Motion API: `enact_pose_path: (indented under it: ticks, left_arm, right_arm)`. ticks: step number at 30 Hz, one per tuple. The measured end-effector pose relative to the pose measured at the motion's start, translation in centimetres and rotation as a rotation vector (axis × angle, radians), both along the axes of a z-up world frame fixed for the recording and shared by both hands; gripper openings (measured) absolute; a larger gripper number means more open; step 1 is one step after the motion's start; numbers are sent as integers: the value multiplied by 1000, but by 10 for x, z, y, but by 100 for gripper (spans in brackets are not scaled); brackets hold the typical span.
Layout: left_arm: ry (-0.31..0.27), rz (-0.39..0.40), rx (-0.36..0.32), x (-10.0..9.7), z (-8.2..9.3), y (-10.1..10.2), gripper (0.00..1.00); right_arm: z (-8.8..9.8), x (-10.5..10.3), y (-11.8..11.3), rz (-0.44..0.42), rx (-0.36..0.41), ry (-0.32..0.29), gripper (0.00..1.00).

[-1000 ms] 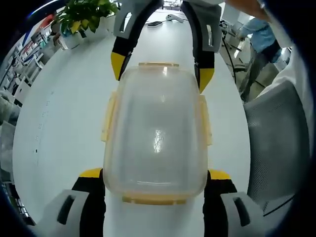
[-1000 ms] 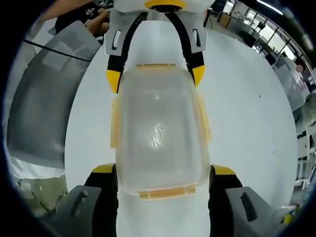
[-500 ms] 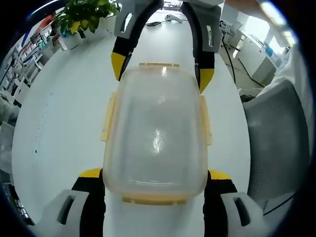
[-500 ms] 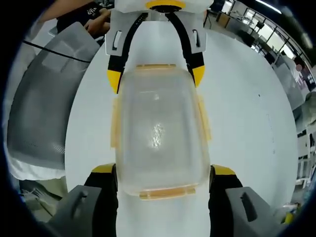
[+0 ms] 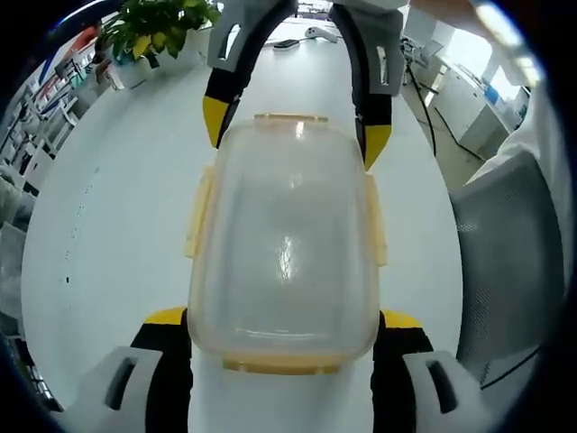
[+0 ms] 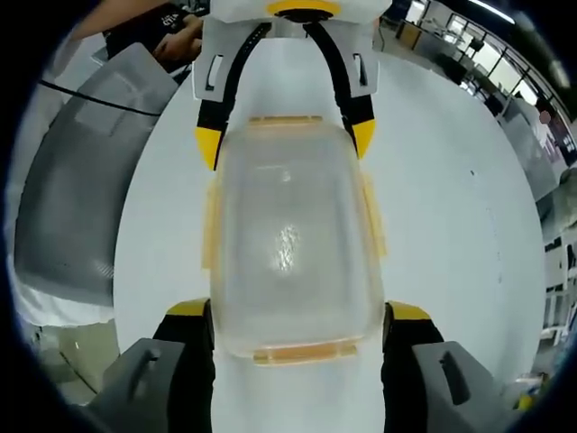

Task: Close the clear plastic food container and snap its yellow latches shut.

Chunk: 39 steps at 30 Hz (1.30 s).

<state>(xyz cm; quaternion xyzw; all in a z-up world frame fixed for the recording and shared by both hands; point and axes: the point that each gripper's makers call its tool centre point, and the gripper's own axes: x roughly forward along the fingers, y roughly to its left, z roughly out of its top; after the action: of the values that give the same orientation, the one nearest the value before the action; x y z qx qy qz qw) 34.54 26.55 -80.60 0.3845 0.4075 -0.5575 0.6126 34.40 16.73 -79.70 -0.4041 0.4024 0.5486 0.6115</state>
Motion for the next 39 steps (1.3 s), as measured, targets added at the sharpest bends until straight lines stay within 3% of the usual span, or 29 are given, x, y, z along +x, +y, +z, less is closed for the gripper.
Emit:
enact_pose_path:
  ticks: [9,17,28,39]
  left_arm:
    - [-1,-26,19,18,0,-2,79]
    - [1,-16,2,38,0,-6,79]
    - [-1,-8,5,60,-1,-4,79]
    - [-10,1,5,72,-2,-2,80]
  right_arm:
    - [-5,15,-3,-22,5,39,76]
    - [-11,33,-9,22,-41,7,78]
    - [-11,57,-8,23,-32,10,78]
    - [-11,69,-7,19,-35,9,78]
